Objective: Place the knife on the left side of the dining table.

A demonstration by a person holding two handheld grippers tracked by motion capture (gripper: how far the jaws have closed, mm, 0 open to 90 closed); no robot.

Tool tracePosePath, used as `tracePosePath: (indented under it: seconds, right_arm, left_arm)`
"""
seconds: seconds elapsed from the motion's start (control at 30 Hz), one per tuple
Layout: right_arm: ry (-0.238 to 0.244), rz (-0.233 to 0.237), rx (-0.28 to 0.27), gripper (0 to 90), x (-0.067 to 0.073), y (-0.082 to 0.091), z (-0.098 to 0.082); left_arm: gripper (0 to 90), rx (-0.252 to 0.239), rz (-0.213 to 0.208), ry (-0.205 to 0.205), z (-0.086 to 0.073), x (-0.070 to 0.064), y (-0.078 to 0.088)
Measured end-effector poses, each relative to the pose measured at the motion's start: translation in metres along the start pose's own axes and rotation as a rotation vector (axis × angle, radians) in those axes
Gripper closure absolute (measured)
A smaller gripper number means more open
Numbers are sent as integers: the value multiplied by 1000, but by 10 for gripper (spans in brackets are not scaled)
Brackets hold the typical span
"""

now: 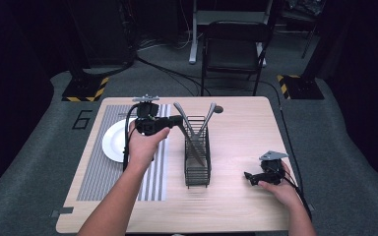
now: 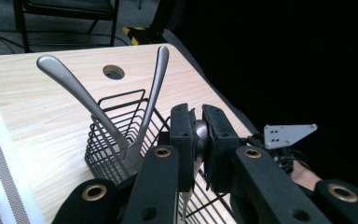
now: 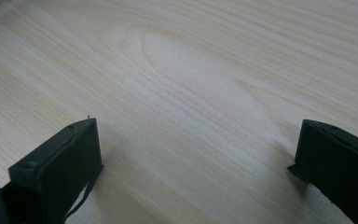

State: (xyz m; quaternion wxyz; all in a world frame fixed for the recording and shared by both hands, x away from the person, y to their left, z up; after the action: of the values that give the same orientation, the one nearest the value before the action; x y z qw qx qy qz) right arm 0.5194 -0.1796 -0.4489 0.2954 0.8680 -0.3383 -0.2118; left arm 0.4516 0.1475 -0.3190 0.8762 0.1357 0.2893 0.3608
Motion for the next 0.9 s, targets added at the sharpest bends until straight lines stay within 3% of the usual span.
tracePosePath:
  seconds: [0.2,0.9]
  right_arm:
    - [0,0,0,0,0,0,0]
    - [0,0,0,0,0,0,0]
  left_arm:
    - [834,-28,-2,23,5,3,10]
    - [834,-106,22,26,25,10,52]
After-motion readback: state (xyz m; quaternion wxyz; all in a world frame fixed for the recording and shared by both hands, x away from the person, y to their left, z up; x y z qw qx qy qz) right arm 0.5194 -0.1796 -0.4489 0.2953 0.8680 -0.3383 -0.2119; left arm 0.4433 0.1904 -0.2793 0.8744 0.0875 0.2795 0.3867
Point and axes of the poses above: each handheld gripper's, and its own axes: y roughly backward along the jaws, z roughly out of its top, x roughly to its left, the point moved 3 cm from there along -y, roughly forward along the jaws, and after that the axes turned 1 degree about z, right-handed, at the moved point
